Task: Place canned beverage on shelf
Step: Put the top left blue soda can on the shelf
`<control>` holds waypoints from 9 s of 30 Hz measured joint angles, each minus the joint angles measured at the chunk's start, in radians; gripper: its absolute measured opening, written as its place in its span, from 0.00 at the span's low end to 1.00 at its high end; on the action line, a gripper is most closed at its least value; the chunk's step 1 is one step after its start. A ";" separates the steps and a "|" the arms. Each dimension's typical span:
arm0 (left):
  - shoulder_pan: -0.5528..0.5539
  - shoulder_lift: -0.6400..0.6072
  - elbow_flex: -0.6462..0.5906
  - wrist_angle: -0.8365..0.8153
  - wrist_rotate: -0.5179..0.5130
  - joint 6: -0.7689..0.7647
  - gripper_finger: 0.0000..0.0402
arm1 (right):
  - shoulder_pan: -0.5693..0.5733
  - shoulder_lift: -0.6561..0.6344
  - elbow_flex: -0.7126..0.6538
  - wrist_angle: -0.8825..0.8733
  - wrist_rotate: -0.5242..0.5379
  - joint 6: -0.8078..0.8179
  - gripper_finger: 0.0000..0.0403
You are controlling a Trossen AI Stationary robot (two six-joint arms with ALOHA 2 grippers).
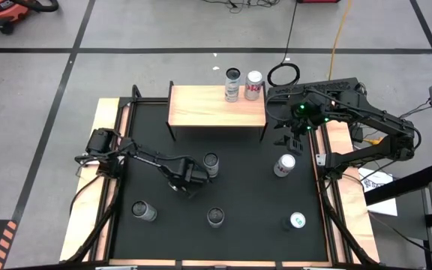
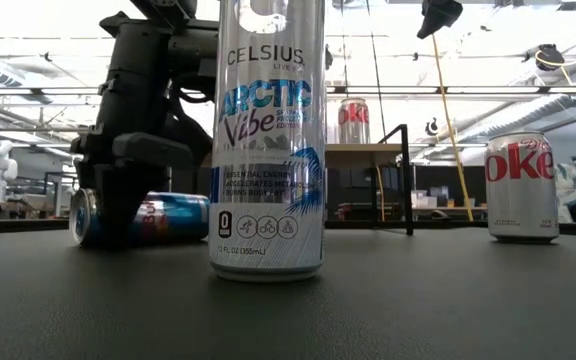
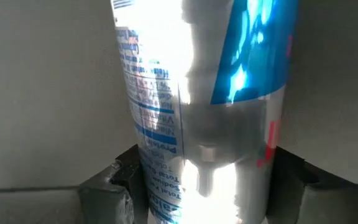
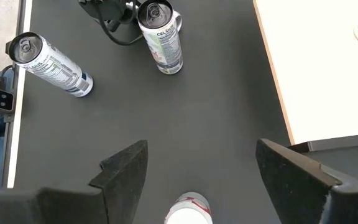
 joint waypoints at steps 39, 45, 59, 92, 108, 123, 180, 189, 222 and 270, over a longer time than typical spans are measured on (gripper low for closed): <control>0.049 -0.184 0.475 -0.538 0.091 0.160 0.55 | 0.000 0.000 0.000 0.105 0.000 0.081 0.70; 0.090 -0.182 0.549 -0.536 0.077 0.239 0.56 | 0.000 0.019 0.000 0.148 0.000 0.080 0.70; 0.158 -0.182 0.582 -0.516 0.073 0.423 0.56 | 0.000 0.112 0.000 0.255 -0.001 -0.037 0.70; 0.238 -0.182 0.582 -0.495 0.037 0.589 0.56 | 0.024 0.280 0.000 0.504 -0.161 -0.217 0.70; 0.238 -0.182 0.582 -0.489 0.034 0.622 0.56 | 0.041 0.390 0.000 0.641 -0.162 -0.435 0.70; 0.238 -0.182 0.581 -0.490 0.033 0.659 0.56 | 0.044 0.447 0.000 0.770 -0.187 -0.503 0.70; 0.238 -0.182 0.581 -0.411 0.033 0.735 0.56 | 0.095 0.504 0.000 0.905 -0.185 -0.485 0.95; 0.238 -0.182 0.581 -0.382 0.033 0.741 0.56 | 0.095 0.504 0.000 0.903 -0.187 -0.453 0.95; 0.238 -0.182 0.581 -0.251 0.034 0.795 0.56 | 0.097 0.505 0.000 0.852 -0.172 -0.430 0.94; 0.238 -0.181 0.581 -0.255 0.034 0.812 0.56 | 0.178 0.505 0.000 0.835 0.030 -0.399 0.94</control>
